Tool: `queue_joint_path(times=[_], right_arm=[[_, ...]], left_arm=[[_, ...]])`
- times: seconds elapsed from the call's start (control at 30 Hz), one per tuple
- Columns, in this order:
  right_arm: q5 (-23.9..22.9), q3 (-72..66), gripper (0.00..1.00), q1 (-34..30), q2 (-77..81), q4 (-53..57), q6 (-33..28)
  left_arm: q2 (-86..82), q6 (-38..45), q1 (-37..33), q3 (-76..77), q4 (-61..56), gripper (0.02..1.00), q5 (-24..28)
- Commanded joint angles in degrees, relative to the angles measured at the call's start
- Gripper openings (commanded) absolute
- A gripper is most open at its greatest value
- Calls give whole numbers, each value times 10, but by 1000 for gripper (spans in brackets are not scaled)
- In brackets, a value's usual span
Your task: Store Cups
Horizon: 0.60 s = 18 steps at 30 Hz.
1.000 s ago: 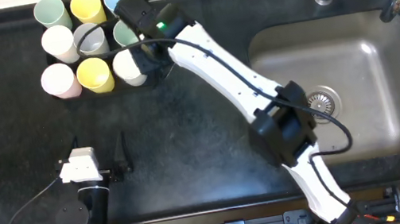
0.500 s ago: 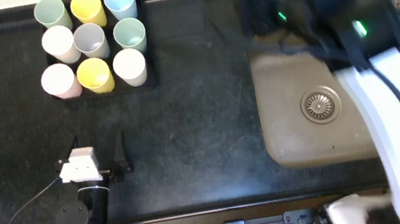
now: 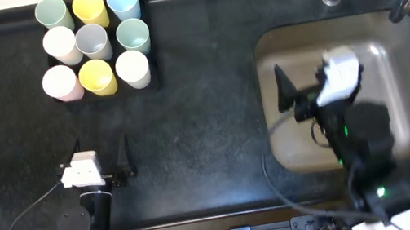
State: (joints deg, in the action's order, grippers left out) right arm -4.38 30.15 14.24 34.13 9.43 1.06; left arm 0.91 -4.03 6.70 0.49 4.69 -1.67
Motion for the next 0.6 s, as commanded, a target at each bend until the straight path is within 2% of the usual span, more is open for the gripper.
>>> queue_joint_path(times=[0.03, 0.27, 0.5, 0.6], right_arm=[[-16, -96, 996, -4, -87, -63, -5], [-55, -229, 998, -4, -212, -140, -5], [-58, -297, 998, -4, -305, -140, -4], [-58, -299, 998, -4, -330, -97, -5]], left_arm=[[-5, 10, -4, 0, 2, 1000, 5], [-5, 10, -4, 0, 1, 1000, 5], [-5, 10, -4, 0, 2, 1000, 5], [-5, 10, -4, 0, 1, 1000, 5]])
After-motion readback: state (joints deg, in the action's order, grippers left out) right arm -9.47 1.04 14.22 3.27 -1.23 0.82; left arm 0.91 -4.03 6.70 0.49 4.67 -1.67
